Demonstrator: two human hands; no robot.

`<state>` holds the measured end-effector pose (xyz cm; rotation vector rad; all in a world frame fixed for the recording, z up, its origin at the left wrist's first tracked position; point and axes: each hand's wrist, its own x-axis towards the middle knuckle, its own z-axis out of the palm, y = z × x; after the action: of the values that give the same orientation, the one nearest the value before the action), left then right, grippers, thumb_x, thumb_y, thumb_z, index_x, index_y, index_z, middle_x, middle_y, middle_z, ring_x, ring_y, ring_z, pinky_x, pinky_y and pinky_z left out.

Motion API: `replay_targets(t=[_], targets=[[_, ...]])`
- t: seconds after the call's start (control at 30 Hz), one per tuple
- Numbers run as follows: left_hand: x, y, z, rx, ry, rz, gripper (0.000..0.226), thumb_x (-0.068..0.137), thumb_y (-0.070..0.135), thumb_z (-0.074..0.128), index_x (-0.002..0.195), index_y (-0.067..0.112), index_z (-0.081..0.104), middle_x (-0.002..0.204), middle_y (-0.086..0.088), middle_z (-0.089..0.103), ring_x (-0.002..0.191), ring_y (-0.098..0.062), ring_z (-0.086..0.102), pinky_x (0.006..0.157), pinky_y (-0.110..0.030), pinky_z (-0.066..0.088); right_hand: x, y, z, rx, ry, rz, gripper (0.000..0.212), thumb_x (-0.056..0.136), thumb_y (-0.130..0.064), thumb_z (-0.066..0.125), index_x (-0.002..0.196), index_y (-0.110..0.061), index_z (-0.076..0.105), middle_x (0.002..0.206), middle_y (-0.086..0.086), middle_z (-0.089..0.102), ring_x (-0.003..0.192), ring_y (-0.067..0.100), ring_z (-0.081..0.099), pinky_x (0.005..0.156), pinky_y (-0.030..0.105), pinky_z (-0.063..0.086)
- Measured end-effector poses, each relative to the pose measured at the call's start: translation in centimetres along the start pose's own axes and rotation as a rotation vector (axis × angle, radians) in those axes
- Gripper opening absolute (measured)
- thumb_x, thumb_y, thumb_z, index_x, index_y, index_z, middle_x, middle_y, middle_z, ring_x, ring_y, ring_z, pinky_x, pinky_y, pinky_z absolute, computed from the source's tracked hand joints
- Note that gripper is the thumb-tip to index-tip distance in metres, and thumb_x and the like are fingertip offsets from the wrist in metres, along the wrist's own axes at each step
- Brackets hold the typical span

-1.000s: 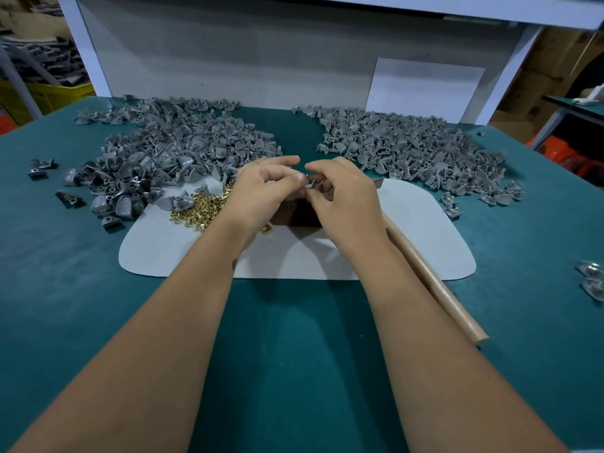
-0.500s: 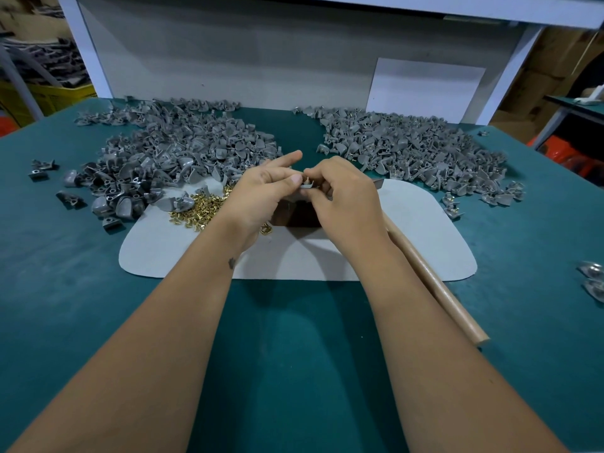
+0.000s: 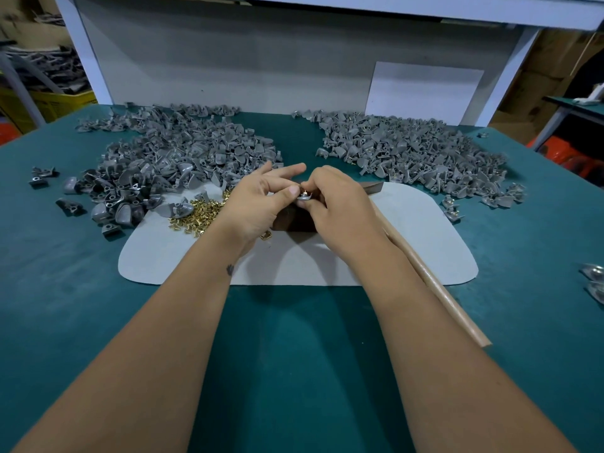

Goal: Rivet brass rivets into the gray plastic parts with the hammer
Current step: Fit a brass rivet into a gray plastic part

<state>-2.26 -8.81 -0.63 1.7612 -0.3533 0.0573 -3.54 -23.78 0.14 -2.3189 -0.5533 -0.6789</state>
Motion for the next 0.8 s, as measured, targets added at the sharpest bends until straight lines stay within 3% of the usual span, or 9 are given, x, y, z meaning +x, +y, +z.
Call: replay_targets(t=[0.4, 0.57, 0.67, 0.8], targets=[[0.3, -0.2, 0.0, 0.021, -0.003, 0.031, 0.026, 0.094, 0.008, 0.061, 0.077, 0.024, 0.074, 0.136, 0.001, 0.061, 0.150, -0.016, 0.017, 0.123, -0.041, 0.003, 0.1, -0.4, -0.4, 0.039, -0.049, 0.033, 0.010, 0.081, -0.003, 0.067, 0.082, -0.004, 0.057, 0.081, -0.005, 0.047, 0.077, 0.015, 0.039, 0.065, 0.024, 0.025], [0.5, -0.1, 0.2, 0.040, 0.008, 0.036, 0.030, 0.095, 0.012, 0.062, 0.077, 0.033, 0.075, 0.139, 0.004, 0.057, 0.150, -0.016, 0.018, 0.123, -0.044, 0.002, -0.1, 0.2, -0.1, 0.055, 0.015, 0.051, 0.015, 0.079, -0.004, 0.067, 0.079, -0.011, 0.054, 0.074, -0.014, 0.043, 0.072, 0.005, 0.036, 0.061, 0.021, 0.027], [0.5, 0.0, 0.5, 0.003, 0.066, 0.026, 0.036, 0.093, 0.018, 0.066, 0.068, 0.041, 0.075, 0.136, 0.008, 0.058, 0.149, -0.014, 0.018, 0.122, -0.046, 0.005, 0.0, 0.6, 0.1, 0.056, 0.071, 0.084, 0.013, 0.078, -0.006, 0.067, 0.085, -0.014, 0.061, 0.079, -0.013, 0.050, 0.074, 0.004, 0.042, 0.066, 0.026, 0.039], [0.6, -0.2, 0.7, -0.003, 0.100, 0.024, 0.032, 0.093, 0.020, 0.066, 0.072, 0.042, 0.076, 0.137, 0.005, 0.059, 0.147, -0.017, 0.024, 0.122, -0.049, 0.009, 0.1, 0.8, 0.2, 0.115, 0.081, 0.145, 0.038, 0.077, -0.002, 0.064, 0.109, -0.022, 0.064, 0.088, -0.012, 0.058, 0.078, 0.004, 0.050, 0.077, 0.027, 0.048]])
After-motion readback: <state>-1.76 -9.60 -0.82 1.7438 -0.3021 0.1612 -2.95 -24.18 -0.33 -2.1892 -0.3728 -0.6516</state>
